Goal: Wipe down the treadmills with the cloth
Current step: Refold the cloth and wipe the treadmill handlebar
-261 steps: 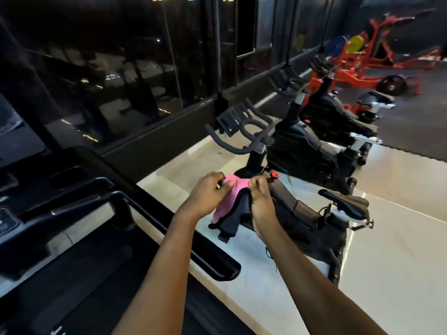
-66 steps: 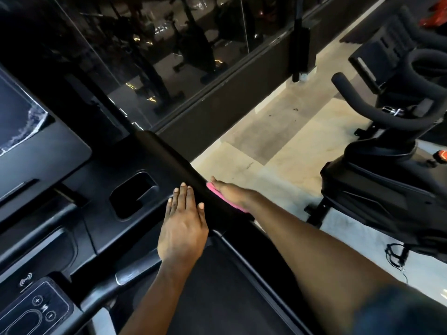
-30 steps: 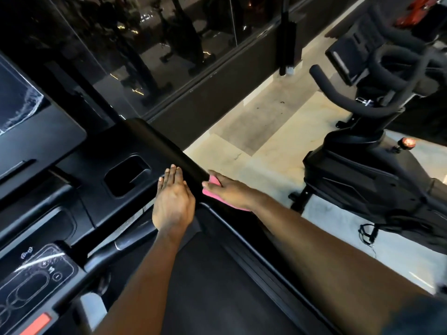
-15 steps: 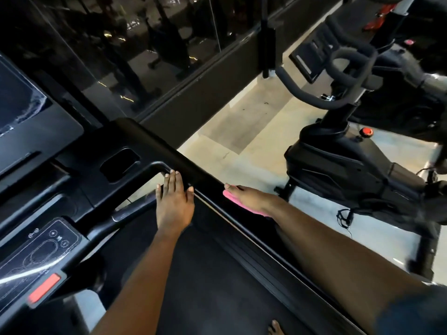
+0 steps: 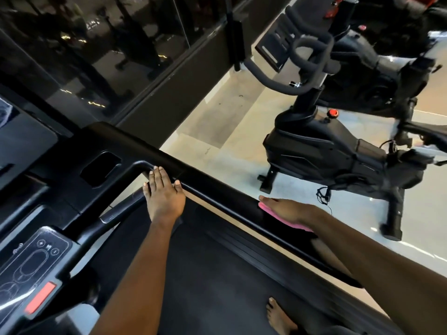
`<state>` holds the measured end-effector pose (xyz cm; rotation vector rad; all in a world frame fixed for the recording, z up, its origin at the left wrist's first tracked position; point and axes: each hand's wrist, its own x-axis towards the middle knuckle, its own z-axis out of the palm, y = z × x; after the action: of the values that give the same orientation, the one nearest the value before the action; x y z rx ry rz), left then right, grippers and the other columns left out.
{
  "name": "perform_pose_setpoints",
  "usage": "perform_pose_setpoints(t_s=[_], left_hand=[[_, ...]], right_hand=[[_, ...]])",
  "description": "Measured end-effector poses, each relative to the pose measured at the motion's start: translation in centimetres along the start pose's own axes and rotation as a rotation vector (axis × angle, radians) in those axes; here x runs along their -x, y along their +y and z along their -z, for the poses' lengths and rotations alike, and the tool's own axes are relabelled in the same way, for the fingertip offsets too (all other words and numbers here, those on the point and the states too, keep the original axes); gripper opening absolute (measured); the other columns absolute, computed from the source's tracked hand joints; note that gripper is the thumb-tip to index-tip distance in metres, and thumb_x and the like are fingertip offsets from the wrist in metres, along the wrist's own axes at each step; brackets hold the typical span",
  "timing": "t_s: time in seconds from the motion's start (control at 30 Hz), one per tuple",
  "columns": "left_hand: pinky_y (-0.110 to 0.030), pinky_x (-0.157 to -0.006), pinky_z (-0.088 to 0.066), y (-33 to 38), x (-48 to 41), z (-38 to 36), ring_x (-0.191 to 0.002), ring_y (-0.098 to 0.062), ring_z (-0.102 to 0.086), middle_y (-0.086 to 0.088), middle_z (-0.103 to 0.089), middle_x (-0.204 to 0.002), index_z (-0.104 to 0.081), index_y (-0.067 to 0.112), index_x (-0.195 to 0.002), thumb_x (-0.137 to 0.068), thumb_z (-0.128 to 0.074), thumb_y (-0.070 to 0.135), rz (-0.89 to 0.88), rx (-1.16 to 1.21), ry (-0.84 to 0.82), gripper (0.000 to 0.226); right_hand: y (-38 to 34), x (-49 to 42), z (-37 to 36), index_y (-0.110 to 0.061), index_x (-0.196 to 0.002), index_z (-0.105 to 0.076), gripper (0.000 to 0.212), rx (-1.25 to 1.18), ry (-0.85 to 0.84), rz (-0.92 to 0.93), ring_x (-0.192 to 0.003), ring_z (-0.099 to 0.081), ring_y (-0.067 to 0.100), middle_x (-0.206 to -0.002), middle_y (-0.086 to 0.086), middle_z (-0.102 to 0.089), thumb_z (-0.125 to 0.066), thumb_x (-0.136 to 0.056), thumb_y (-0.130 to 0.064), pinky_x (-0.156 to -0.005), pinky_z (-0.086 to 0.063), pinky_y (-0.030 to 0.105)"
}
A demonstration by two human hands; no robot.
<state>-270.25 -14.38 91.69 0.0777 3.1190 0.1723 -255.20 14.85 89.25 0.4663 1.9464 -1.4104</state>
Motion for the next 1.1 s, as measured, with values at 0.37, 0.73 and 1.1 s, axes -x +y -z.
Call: perform_pose_setpoints(t_s=[0.37,0.73,1.1], left_hand=[[-0.056,-0.121,0.001,8.0,1.3,0.3,-0.154,-0.027,-0.016,-0.014,-0.03,-0.162,-0.043,0.009,-0.149,-0.101,-0.052,0.024,-0.289,0.164,-0.032,0.052],[-0.042,-0.126,-0.004,14.5,6.9,-0.1,-0.149,-0.02,-0.031,-0.006,-0.045,-0.155,-0.06,0.027,-0.139,-0.108,-0.032,0.043,-0.722,0.054,-0.402,0.045],[-0.044,-0.126,-0.002,14.4,7.2,-0.5,-0.148,-0.014,-0.032,-0.004,-0.049,-0.153,-0.059,0.034,-0.138,-0.098,-0.017,0.068,-0.879,-0.12,-0.433,0.067]], right_hand=[[-3.9,0.0,-0.7,-0.03,-0.16,-0.03,0.079,0.14,-0.035,0.089,-0.153,-0.016,0.011,-0.167,-0.011,-0.021,-0.015,-0.097,-0.077,-0.122,-0.005,0.034],[6.8,11.0,-0.3,-0.036,-0.146,-0.051,0.078,0.373,0.493,-0.206,-0.132,-0.053,0.033,-0.147,0.006,-0.056,-0.015,-0.094,-0.082,-0.108,-0.038,0.043],[10.5,10.9,-10.4,-0.013,-0.13,-0.064,0.034,-0.938,1.422,0.498,-0.102,-0.068,0.026,-0.116,0.007,-0.071,-0.048,-0.108,-0.034,-0.094,-0.05,0.02]])
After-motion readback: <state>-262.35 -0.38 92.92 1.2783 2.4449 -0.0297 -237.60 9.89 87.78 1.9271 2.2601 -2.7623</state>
